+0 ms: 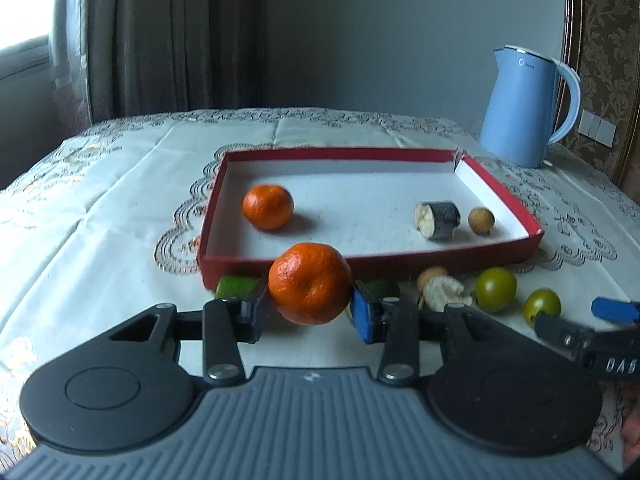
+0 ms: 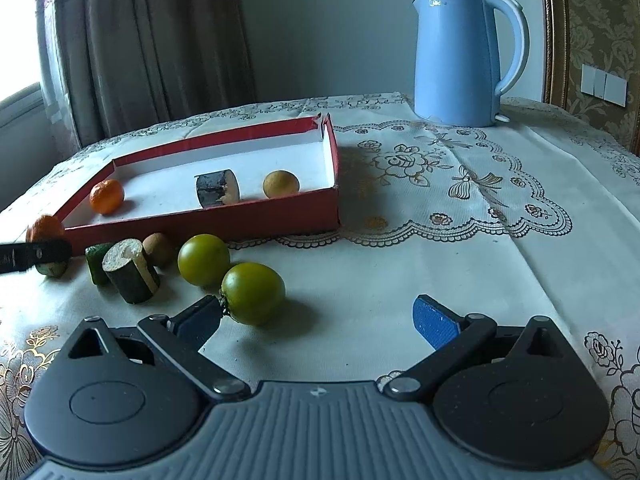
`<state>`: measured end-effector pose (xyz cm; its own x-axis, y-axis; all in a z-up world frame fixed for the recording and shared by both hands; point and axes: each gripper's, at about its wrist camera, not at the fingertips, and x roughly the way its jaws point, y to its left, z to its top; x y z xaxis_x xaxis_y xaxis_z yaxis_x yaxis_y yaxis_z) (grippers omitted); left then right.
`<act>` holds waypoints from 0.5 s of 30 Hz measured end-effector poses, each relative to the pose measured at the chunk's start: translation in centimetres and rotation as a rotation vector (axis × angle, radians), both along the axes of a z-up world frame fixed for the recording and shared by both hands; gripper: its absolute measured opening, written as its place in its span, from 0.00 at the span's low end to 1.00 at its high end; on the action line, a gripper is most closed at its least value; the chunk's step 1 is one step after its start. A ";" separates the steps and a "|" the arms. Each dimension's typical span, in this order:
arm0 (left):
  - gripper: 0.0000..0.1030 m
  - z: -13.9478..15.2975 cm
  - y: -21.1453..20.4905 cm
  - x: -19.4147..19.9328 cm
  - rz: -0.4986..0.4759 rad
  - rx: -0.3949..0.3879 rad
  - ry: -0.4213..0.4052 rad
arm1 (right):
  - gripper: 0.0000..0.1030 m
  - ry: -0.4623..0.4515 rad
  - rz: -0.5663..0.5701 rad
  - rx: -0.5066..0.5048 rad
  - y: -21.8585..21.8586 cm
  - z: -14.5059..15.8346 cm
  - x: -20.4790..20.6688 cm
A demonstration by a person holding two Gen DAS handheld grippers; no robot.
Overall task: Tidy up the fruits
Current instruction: 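Grasp the second mandarin with the left gripper and lift toward the tray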
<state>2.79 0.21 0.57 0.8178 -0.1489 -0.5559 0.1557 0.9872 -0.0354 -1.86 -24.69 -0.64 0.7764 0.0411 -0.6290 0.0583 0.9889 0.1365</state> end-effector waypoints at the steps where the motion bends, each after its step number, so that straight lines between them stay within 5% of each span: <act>1: 0.38 0.2 -0.1 0.2 -0.002 0.003 -0.008 | 1.00 0.003 0.000 -0.002 0.0 0.0 0.0; 15: 0.38 2.1 -1.6 7.2 0.009 0.041 -0.049 | 1.00 0.013 0.002 -0.015 0.2 -0.1 0.1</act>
<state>10.02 -1.38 2.68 0.8456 -0.1191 -0.5204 0.1471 0.9890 0.0127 -1.78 -24.47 -0.72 0.7678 0.0330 -0.6398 0.0584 0.9909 0.1211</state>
